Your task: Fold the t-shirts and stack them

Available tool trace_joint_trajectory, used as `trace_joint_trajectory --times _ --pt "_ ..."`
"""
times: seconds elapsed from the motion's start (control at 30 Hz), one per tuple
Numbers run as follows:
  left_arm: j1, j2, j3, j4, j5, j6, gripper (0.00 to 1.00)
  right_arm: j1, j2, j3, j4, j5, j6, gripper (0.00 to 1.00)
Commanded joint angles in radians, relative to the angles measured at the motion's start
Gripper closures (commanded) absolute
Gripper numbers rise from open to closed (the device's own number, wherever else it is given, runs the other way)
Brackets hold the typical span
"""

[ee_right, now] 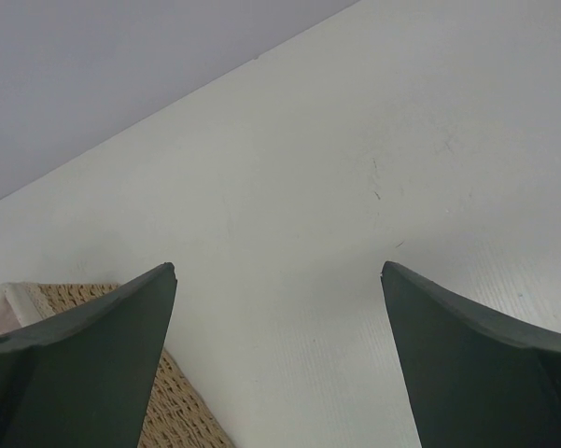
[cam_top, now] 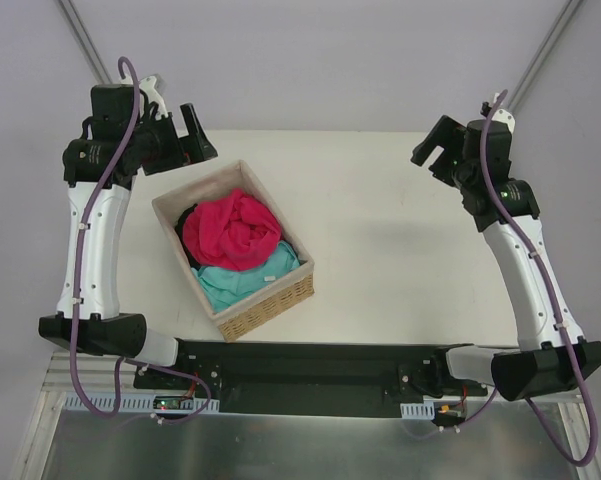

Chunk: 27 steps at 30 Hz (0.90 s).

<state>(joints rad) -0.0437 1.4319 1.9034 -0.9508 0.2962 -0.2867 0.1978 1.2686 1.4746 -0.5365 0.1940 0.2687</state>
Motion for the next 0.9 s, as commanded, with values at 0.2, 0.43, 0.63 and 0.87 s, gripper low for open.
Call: trace_joint_trajectory --times 0.2,0.43,0.63,0.87 --pt "0.01 -0.056 -0.01 -0.126 -0.115 0.02 0.01 -0.003 -0.084 -0.014 -0.003 -0.03 -0.017 0.04" --pt "0.01 -0.122 -0.092 -0.204 -0.195 -0.011 0.01 -0.003 -0.126 -0.056 -0.057 -0.057 -0.033 0.04" --pt "0.01 -0.174 -0.274 -0.201 -0.253 -0.069 0.02 -0.004 -0.156 -0.086 -0.066 -0.064 -0.066 0.04" --pt "0.01 -0.205 -0.397 -0.172 -0.361 -0.144 0.09 -0.003 -0.13 -0.082 -0.072 -0.143 -0.091 0.04"
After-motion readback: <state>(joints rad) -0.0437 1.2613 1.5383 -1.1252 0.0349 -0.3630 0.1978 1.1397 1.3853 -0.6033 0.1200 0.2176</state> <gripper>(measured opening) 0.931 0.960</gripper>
